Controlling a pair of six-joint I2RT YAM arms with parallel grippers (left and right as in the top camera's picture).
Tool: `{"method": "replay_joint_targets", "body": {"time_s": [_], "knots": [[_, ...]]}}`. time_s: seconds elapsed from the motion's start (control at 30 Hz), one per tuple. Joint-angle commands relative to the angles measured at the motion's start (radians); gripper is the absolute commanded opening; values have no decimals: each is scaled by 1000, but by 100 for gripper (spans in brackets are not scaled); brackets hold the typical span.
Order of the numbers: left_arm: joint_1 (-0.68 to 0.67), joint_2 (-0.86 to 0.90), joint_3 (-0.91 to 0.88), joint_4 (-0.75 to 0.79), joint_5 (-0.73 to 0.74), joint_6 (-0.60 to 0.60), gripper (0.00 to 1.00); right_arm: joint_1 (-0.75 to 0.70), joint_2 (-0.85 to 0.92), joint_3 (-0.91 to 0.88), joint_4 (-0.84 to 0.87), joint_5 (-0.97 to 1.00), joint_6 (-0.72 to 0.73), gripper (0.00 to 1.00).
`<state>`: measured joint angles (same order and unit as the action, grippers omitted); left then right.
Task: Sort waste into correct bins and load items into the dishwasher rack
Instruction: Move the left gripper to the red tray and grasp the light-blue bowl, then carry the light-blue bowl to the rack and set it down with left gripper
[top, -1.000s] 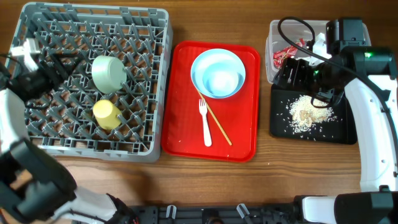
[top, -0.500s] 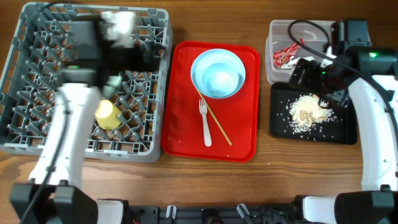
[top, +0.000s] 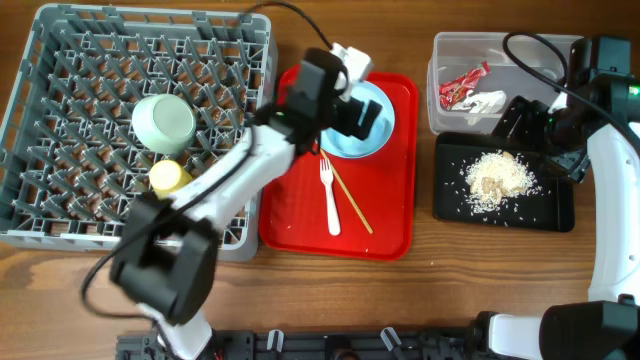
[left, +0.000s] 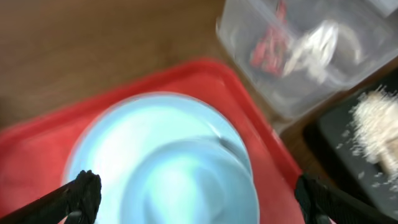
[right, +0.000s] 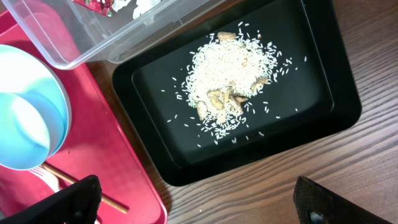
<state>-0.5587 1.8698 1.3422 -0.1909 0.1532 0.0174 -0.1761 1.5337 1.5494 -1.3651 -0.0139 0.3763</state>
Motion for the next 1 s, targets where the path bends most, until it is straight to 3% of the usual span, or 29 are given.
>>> {"method": "replay_joint_targets", "body": {"time_s": [0.0, 0.23, 0.57, 0.7, 0.77, 0.97], "knots": [[-33, 105, 7, 8, -24, 5, 100, -2, -21, 10, -2, 13, -10, 100], [-57, 190, 7, -24, -26, 5, 95, -2, -21, 10, -4, 13, -10, 100], [-54, 191, 7, -120, -136, 4, 50, -2, -21, 10, -5, 13, -11, 100], [-55, 191, 7, -116, -136, 5, 17, -2, -21, 10, -10, 13, -14, 100], [-55, 191, 7, -114, -137, 5, 7, -2, -21, 10, -10, 13, -19, 100], [-55, 164, 8, -89, -135, 4, 4, -2, -21, 10, -11, 13, -22, 100]]}}
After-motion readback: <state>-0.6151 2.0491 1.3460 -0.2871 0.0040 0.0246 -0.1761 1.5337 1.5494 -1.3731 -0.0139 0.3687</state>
